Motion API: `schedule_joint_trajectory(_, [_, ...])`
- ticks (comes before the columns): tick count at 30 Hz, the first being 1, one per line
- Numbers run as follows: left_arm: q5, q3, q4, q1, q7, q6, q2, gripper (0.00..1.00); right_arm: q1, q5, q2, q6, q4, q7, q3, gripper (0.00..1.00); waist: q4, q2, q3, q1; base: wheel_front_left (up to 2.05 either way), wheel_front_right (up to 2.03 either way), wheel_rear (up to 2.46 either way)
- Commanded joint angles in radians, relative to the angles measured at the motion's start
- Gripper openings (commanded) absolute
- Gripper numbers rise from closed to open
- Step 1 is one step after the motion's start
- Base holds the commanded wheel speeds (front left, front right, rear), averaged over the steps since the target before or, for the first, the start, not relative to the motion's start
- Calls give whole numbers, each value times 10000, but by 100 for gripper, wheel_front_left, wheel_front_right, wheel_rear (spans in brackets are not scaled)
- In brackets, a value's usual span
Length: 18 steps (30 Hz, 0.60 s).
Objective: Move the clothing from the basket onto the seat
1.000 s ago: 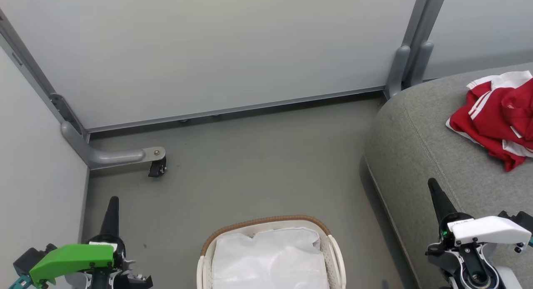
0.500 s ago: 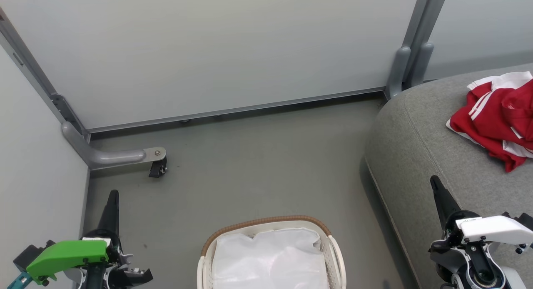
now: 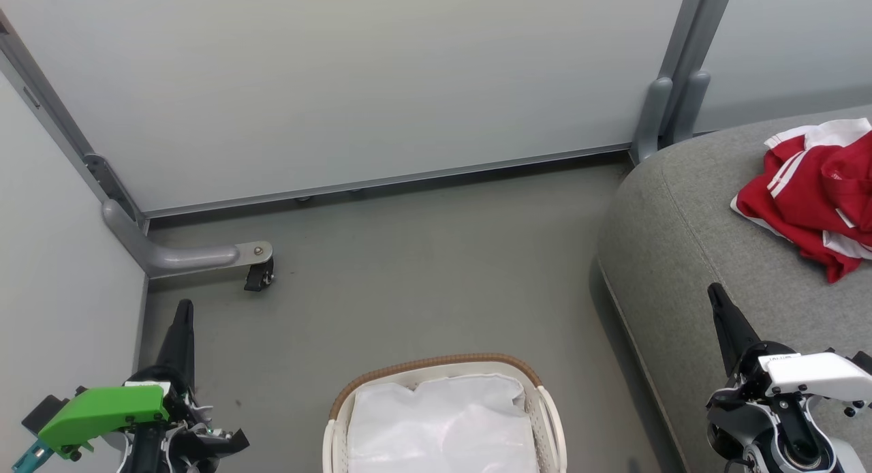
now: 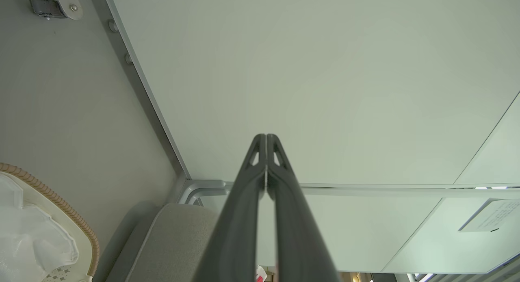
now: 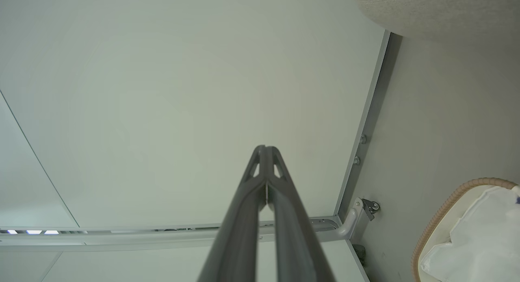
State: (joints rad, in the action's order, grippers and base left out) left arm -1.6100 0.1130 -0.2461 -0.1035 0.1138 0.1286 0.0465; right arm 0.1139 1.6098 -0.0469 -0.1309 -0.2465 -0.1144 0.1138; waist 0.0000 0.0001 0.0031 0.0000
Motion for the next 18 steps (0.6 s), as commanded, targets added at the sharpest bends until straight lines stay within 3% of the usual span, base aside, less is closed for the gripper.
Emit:
schedule_joint_trajectory(1, [-43,32,22,-107,42,39,69,0,-108,44,-62,3,51,-32,29,0,1,-1,0,0,0,0,0])
schedule_joint_trajectory(18, [-42,28,22,-106,40,39,67,0,-108,45,-61,3,47,-31,24,0,1,-1,0,0,0,0,0])
